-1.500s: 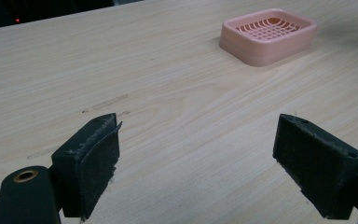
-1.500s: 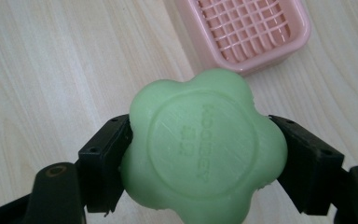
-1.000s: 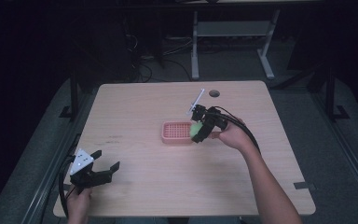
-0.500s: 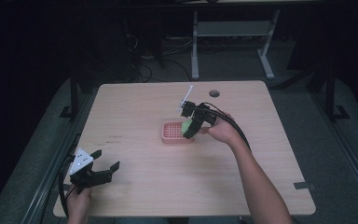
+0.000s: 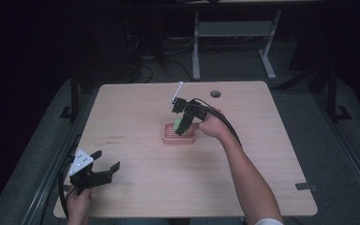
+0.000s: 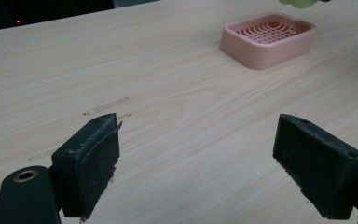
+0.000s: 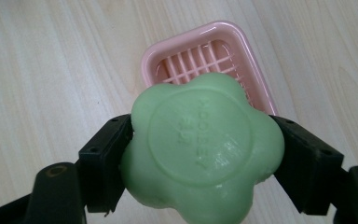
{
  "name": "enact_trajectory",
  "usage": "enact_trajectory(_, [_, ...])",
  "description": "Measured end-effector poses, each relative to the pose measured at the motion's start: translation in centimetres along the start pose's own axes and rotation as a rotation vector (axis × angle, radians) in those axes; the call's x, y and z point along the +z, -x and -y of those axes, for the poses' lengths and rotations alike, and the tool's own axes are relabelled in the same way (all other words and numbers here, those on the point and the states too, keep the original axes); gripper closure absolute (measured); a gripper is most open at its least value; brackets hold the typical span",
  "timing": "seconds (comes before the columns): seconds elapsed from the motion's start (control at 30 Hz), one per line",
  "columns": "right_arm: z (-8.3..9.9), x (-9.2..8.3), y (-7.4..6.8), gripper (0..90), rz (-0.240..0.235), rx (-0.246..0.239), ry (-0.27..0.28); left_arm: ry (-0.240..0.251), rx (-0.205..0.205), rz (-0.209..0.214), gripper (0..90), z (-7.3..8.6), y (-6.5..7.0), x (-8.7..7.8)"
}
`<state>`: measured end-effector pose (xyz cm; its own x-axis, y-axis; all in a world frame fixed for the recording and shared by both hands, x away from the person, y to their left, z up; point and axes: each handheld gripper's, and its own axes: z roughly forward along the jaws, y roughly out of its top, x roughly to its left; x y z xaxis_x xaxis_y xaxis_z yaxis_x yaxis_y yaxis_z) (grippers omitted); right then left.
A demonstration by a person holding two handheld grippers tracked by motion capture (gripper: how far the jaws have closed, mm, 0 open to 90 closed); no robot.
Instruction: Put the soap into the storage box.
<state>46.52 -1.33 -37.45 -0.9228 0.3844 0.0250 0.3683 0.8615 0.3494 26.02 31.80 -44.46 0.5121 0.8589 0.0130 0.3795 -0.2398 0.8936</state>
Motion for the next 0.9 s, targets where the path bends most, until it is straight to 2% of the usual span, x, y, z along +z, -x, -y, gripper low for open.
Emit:
enact_trajectory(0.3, [-0.4, 2.0, 1.0, 25.3, -0.011, 0.029, -0.03, 0.0, -0.001, 0.003, 14.2, 0.0, 0.0, 0.0])
enact_trajectory(0.67, [-1.5, 4.5, 1.3, 25.3, -0.019, 0.044, -0.046, 0.001, -0.002, 0.001, 14.2, 0.0, 0.0, 0.0])
enact_trajectory(0.9, [-1.7, 5.0, 1.5, 25.2, -0.018, 0.054, -0.039, 0.003, -0.001, 0.002, 14.2, 0.0, 0.0, 0.0])
